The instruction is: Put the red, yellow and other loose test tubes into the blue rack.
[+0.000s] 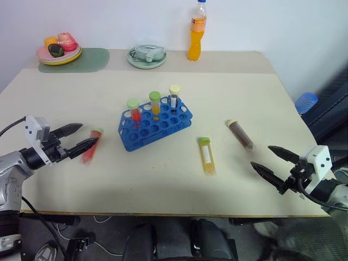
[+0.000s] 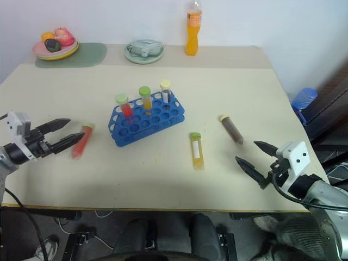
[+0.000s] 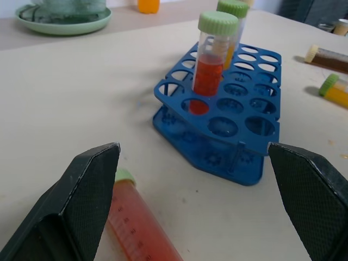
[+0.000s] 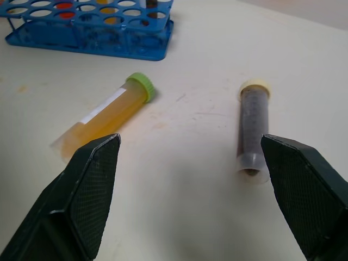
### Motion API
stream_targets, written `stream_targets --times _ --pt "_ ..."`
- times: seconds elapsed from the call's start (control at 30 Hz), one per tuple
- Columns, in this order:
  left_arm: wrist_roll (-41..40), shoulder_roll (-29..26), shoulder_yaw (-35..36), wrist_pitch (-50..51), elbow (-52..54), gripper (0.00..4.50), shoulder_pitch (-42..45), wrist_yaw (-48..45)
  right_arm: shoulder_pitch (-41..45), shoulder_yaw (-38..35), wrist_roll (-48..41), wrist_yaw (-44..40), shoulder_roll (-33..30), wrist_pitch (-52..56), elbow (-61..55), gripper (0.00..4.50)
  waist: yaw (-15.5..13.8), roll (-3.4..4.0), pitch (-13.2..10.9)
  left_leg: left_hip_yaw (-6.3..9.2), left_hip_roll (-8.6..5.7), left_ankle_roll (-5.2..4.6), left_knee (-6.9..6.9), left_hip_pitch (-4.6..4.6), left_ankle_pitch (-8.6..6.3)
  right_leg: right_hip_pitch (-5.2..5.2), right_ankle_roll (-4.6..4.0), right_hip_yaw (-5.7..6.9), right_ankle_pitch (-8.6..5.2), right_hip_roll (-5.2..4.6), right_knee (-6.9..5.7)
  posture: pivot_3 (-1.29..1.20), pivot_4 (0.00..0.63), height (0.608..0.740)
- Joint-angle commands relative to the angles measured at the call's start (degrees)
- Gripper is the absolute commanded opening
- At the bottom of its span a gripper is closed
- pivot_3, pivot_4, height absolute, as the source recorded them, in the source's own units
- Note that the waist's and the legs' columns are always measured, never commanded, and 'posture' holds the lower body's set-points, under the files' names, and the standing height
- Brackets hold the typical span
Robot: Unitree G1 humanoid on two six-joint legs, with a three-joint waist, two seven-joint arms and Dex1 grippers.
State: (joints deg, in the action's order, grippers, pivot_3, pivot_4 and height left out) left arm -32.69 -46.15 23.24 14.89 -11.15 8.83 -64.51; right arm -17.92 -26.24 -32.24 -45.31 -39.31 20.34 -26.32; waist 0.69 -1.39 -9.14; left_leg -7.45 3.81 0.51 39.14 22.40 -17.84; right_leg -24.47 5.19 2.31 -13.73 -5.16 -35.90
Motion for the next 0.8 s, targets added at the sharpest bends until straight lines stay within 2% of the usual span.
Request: stream_targets --times 0.03,0.23,0.3,0.4,0.53,0.63,0.8 --pt "0.61 -0.88 -0.03 -0.68 0.24 4.44 0.74 -0.53 -0.46 -2.25 -0.20 -0.02 -0.08 -1.53 -2.55 4.20 0.00 0.00 0.00 0.00 0.00 0.00 0.00 0.00 0.00 0.00 0.00 0.00 0.00 0.00 0.00 0.00 0.150 0.740" --pt "-0.15 0.38 -0.43 -0.82 0.33 4.44 1.42 -1.75 -0.08 -1.07 0.28 1.31 0.39 -1.70 -3.84 4.20 0.00 0.00 0.00 0.00 0.00 0.00 0.00 0.00 0.00 0.00 0.00 0.00 0.00 0.00 0.00 0.00 0.150 0.740" --pt "1.06 0.34 -1.00 -2.61 -0.16 4.44 2.17 -2.37 1.28 -0.51 1.32 2.73 0.44 -2.08 -3.82 4.20 0.03 0.00 0.00 0.00 0.00 0.00 0.00 0.00 0.00 0.00 0.00 0.00 0.00 0.00 0.00 0.00 0.150 0.740" --pt "2.23 0.42 -2.46 -10.25 -3.37 4.44 4.38 -8.74 4.45 1.19 3.55 6.90 -0.25 0.59 -4.12 4.20 0.07 0.00 0.00 -0.01 0.00 0.00 0.00 -0.01 0.00 0.00 -0.01 0.00 0.00 0.00 -0.01 0.00 0.150 0.740" --pt "0.09 0.22 -3.34 -7.66 -5.08 4.44 7.76 -12.36 9.89 4.22 4.28 12.16 -4.96 13.73 -4.46 4.20 0.03 0.00 0.00 -0.01 -0.01 0.00 0.02 0.01 0.00 -0.02 -0.01 0.00 0.00 -0.01 -0.02 0.00 0.150 0.740" --pt "0.93 -0.17 -5.81 -8.05 -4.04 4.44 7.99 -16.16 18.23 6.65 1.24 14.06 -8.16 24.55 -2.93 4.20 0.30 0.02 0.00 -0.04 -0.02 0.00 0.03 0.01 0.00 -0.04 -0.02 -0.01 0.00 -0.04 -0.04 0.00 0.150 0.740" --pt "1.43 0.94 -9.66 -8.67 -2.51 4.44 9.53 -18.80 33.26 12.18 0.10 15.06 -9.56 36.07 3.72 4.20 0.15 0.02 -0.01 -0.03 -0.01 -0.01 0.03 0.04 0.00 -0.10 -0.05 -0.01 -0.01 -0.02 -0.06 0.00 0.150 0.740"
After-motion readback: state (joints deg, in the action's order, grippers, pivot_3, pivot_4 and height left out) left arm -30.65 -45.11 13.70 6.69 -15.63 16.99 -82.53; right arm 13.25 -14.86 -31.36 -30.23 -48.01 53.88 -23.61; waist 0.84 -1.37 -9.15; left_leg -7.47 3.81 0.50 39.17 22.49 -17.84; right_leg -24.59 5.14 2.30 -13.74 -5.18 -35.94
